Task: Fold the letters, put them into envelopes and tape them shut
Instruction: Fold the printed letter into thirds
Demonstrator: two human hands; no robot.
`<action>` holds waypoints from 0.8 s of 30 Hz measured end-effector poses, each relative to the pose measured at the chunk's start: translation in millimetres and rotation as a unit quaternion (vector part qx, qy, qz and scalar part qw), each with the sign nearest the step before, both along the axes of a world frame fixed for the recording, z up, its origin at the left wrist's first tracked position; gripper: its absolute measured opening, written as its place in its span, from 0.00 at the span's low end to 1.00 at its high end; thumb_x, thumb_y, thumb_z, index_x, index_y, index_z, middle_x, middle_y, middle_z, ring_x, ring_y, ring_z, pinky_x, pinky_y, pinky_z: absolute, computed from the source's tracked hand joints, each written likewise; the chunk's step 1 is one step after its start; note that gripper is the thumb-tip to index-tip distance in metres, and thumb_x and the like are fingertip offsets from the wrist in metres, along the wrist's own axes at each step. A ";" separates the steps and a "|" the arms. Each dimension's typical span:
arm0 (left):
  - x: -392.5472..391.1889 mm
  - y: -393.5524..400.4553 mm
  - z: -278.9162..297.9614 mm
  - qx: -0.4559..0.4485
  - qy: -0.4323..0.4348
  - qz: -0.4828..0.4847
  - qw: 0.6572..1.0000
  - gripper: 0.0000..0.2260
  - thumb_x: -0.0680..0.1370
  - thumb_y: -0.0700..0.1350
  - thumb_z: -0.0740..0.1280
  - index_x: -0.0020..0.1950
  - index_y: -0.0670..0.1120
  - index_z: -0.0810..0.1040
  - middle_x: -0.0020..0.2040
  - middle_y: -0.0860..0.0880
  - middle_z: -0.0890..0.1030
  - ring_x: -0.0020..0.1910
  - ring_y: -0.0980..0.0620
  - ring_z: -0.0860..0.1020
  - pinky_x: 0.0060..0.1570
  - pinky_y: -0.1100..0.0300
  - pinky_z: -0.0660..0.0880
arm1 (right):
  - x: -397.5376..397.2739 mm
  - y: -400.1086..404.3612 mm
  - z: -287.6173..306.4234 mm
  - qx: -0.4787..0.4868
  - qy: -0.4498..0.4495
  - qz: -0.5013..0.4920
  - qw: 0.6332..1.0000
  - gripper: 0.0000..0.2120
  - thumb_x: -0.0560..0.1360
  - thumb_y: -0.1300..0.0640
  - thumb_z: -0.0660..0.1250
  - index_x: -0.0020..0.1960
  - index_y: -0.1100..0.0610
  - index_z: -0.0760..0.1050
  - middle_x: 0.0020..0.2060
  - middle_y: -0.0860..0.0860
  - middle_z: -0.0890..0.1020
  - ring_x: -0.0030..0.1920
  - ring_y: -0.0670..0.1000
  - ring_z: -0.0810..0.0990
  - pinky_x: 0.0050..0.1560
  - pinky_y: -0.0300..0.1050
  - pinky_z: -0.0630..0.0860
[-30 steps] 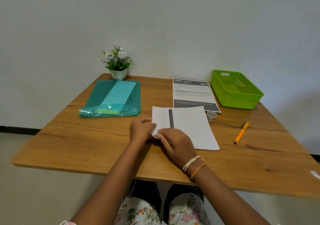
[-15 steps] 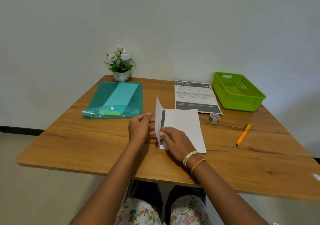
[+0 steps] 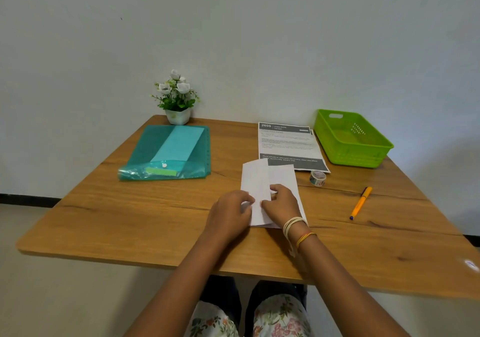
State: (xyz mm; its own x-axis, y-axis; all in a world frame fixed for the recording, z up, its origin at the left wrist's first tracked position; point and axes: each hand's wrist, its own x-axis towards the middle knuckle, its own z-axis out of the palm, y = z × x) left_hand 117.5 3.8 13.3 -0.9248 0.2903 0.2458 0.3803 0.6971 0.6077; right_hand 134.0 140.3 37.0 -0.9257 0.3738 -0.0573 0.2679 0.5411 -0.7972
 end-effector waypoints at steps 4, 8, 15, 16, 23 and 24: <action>-0.1 1.4 -8.0 -0.011 0.016 0.023 1.000 0.15 0.78 0.48 0.64 0.65 0.52 0.76 0.69 0.51 0.73 0.67 0.53 0.70 0.63 0.55 0.69 | 1.1 0.1 -4.8 -0.007 0.018 -0.023 1.000 0.25 0.74 0.63 0.68 0.70 0.59 0.68 0.61 0.57 0.77 0.61 0.56 0.75 0.57 0.43 0.72; -1.1 4.6 -15.1 -0.078 0.041 0.046 0.995 0.22 0.81 0.55 0.58 0.74 0.51 0.65 0.72 0.50 0.69 0.70 0.51 0.66 0.68 0.50 0.64 | 0.0 1.0 -7.9 -0.098 0.047 -0.049 0.993 0.23 0.73 0.66 0.67 0.67 0.58 0.71 0.58 0.57 0.80 0.52 0.51 0.77 0.52 0.42 0.74; -11.1 -2.2 -9.4 0.185 -0.037 0.059 0.980 0.14 0.80 0.47 0.64 0.65 0.52 0.76 0.61 0.52 0.79 0.52 0.61 0.74 0.45 0.67 0.74 | -3.8 1.5 -13.6 -0.131 0.077 -0.060 0.987 0.22 0.73 0.65 0.69 0.66 0.56 0.73 0.54 0.51 0.79 0.47 0.44 0.73 0.50 0.40 0.73; -12.4 -3.3 -9.4 0.204 -0.044 0.068 0.976 0.13 0.79 0.45 0.65 0.64 0.51 0.77 0.61 0.52 0.80 0.51 0.63 0.74 0.43 0.70 0.72 | -2.6 0.5 -13.2 -0.093 0.083 -0.051 0.991 0.22 0.73 0.63 0.69 0.66 0.56 0.74 0.55 0.51 0.80 0.47 0.44 0.73 0.49 0.38 0.72; -12.9 -0.5 -13.0 0.200 -0.031 0.095 0.975 0.15 0.78 0.42 0.66 0.65 0.50 0.77 0.61 0.52 0.80 0.49 0.65 0.74 0.40 0.76 0.68 | 9.0 -4.5 -16.3 0.244 0.061 0.068 0.965 0.23 0.77 0.54 0.63 0.71 0.55 0.65 0.68 0.52 0.70 0.67 0.53 0.68 0.66 0.47 0.68; -12.4 -0.4 -12.5 0.201 -0.030 0.096 0.974 0.16 0.78 0.43 0.66 0.66 0.49 0.76 0.59 0.52 0.81 0.46 0.67 0.75 0.36 0.77 0.68 | 10.1 -5.2 -16.1 0.262 0.058 0.085 0.960 0.21 0.78 0.54 0.60 0.71 0.55 0.66 0.69 0.52 0.70 0.67 0.53 0.67 0.66 0.48 0.68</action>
